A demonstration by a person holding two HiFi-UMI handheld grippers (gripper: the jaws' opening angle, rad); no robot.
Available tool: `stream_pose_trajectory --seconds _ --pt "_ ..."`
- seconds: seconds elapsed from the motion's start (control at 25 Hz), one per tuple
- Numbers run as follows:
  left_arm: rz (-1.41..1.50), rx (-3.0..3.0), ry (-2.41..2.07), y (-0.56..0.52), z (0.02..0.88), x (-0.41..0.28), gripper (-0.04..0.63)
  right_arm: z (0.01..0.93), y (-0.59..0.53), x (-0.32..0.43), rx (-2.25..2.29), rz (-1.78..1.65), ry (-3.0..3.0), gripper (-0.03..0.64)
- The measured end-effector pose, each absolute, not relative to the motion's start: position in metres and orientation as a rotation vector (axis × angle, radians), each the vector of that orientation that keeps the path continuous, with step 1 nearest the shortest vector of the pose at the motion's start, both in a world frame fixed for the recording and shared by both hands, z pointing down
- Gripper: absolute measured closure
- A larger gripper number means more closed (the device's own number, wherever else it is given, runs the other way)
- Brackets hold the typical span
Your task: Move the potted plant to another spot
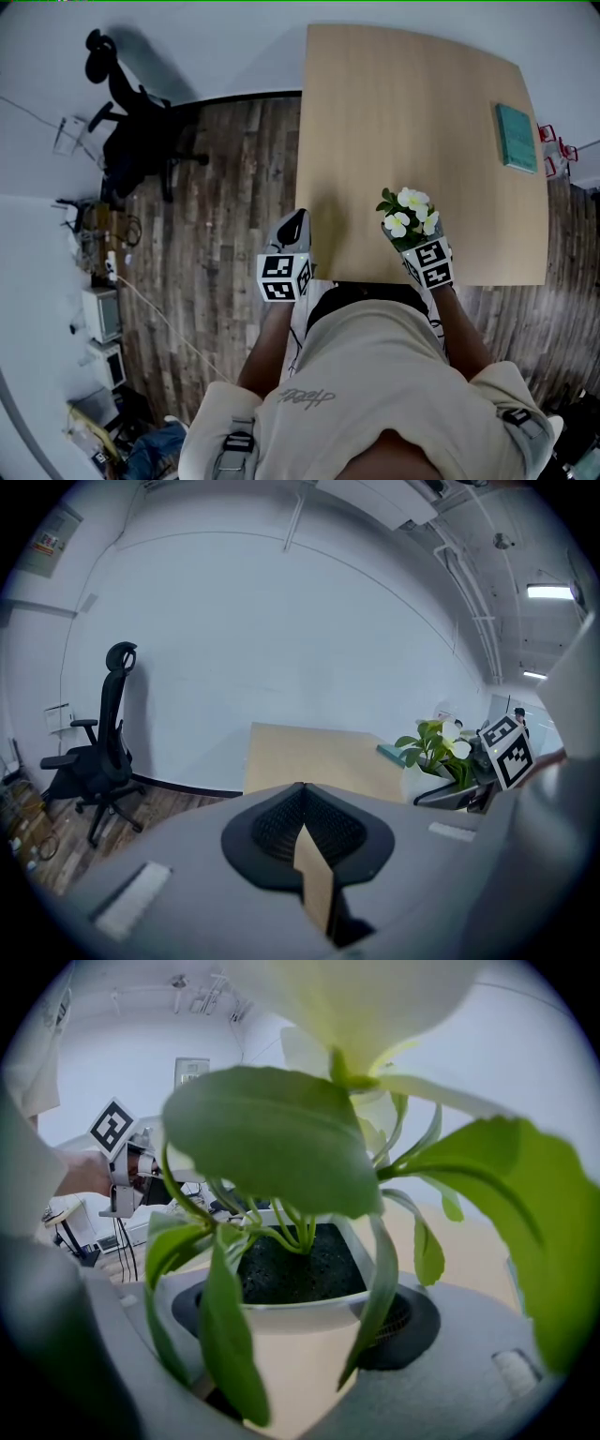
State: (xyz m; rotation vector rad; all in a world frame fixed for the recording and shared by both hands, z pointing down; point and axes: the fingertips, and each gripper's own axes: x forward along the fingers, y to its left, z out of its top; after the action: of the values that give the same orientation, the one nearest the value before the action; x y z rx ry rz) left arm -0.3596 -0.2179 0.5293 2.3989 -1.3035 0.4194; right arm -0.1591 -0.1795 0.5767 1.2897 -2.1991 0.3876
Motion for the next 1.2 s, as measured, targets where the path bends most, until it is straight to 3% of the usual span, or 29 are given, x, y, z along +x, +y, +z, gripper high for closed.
stream_pose_trajectory --seconds 0.52,1.2 --pt "0.432 2.263 -1.425 -0.232 0.541 -0.381 0.581 0.606 -0.22 -0.23 0.908 0.31 -2.346 0.273" --pt "0.431 2.112 -1.436 -0.221 0.572 -0.42 0.581 0.675 -0.283 -0.297 0.737 0.252 -2.31 0.273"
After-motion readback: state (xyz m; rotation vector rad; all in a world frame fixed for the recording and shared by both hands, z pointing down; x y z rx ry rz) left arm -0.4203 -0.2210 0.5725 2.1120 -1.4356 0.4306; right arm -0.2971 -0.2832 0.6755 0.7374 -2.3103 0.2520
